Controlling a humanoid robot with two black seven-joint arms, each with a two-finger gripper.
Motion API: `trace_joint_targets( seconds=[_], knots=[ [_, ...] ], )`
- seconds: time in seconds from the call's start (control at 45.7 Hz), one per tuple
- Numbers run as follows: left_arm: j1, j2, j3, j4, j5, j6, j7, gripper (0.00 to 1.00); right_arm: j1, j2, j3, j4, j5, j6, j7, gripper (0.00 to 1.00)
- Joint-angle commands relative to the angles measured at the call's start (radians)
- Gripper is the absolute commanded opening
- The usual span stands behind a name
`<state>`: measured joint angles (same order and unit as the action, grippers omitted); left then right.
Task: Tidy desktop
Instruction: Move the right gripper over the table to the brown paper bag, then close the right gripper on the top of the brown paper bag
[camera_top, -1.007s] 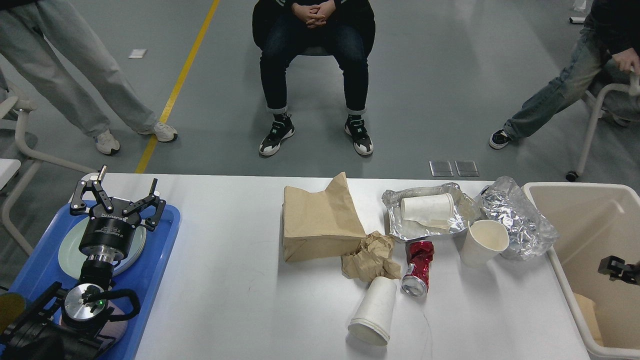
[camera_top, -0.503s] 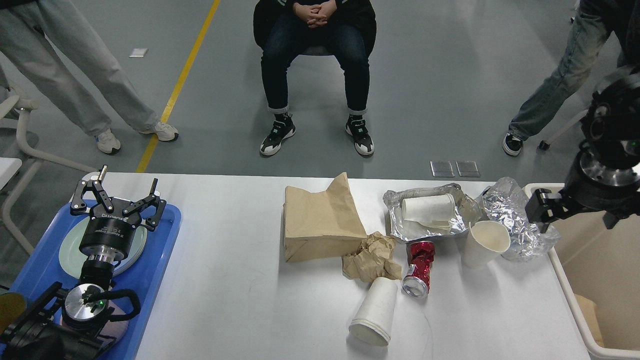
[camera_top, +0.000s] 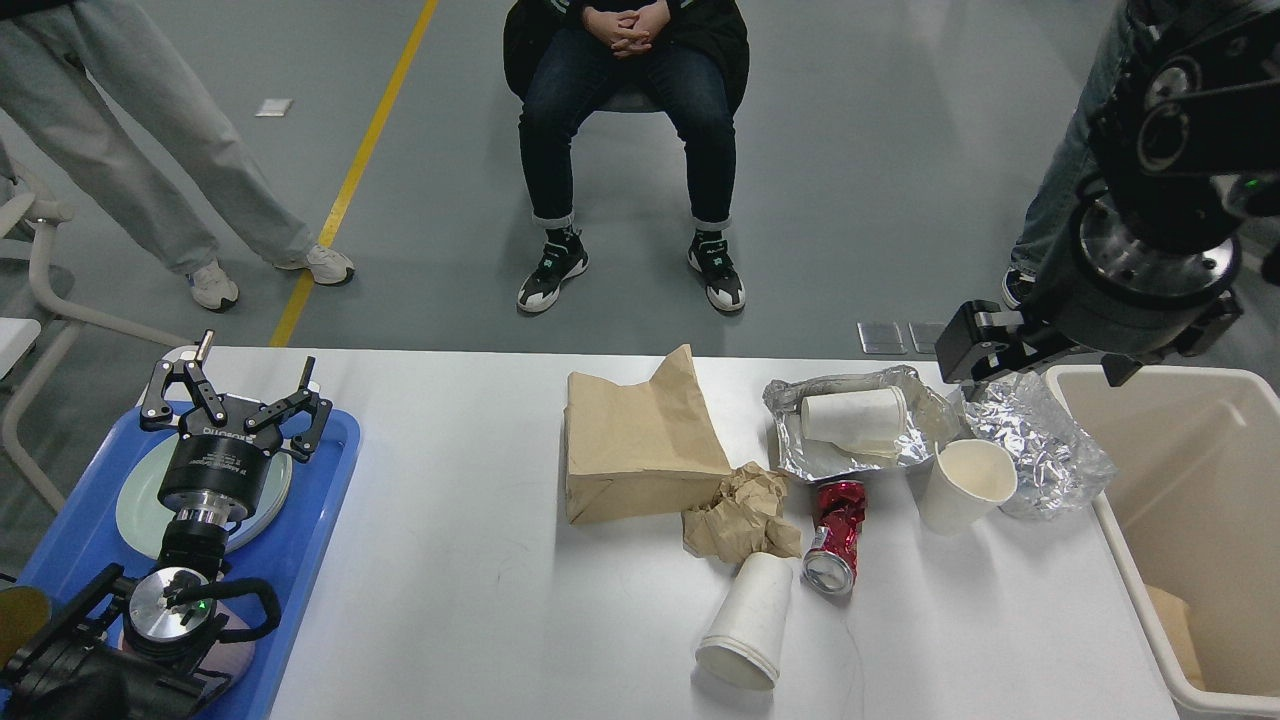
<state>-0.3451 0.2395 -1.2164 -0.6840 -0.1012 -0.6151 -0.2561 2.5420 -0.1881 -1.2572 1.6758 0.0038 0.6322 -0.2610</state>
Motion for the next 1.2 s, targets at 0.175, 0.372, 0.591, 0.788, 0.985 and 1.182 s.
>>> trace_joint_targets(
  seconds=[0.175, 0.372, 0.591, 0.788, 0.985, 1.182],
  knots=[
    [0.000, -0.002, 0.000, 0.000, 0.000, 0.000, 0.000, 0.96, -0.156, 0.002, 0.203, -0.065, -0.019, -0.069, 0.002, 1.00],
    [0.000, -0.002, -0.002, 0.000, 0.000, 0.000, 0.000, 0.96, -0.406, 0.058, 0.349, -0.255, -0.097, -0.155, 0.002, 0.98],
    [0.000, -0.002, 0.000, 0.000, 0.000, 0.000, 0.000, 0.96, -0.752, 0.163, 0.432, -0.546, -0.228, -0.319, 0.005, 0.97],
    [0.000, -0.002, 0.000, 0.000, 0.000, -0.002, 0.002, 0.96, -1.031, 0.305, 0.438, -0.896, -0.318, -0.345, 0.006, 0.97],
    [0.000, -0.002, 0.000, 0.000, 0.000, -0.002, 0.002, 0.96, -1.207, 0.380, 0.475, -1.094, -0.318, -0.434, 0.014, 0.95],
    [0.000, -0.002, 0.000, 0.000, 0.000, -0.002, 0.001, 0.96, -1.278, 0.377, 0.516, -1.094, -0.320, -0.545, 0.100, 0.93]
  ],
)
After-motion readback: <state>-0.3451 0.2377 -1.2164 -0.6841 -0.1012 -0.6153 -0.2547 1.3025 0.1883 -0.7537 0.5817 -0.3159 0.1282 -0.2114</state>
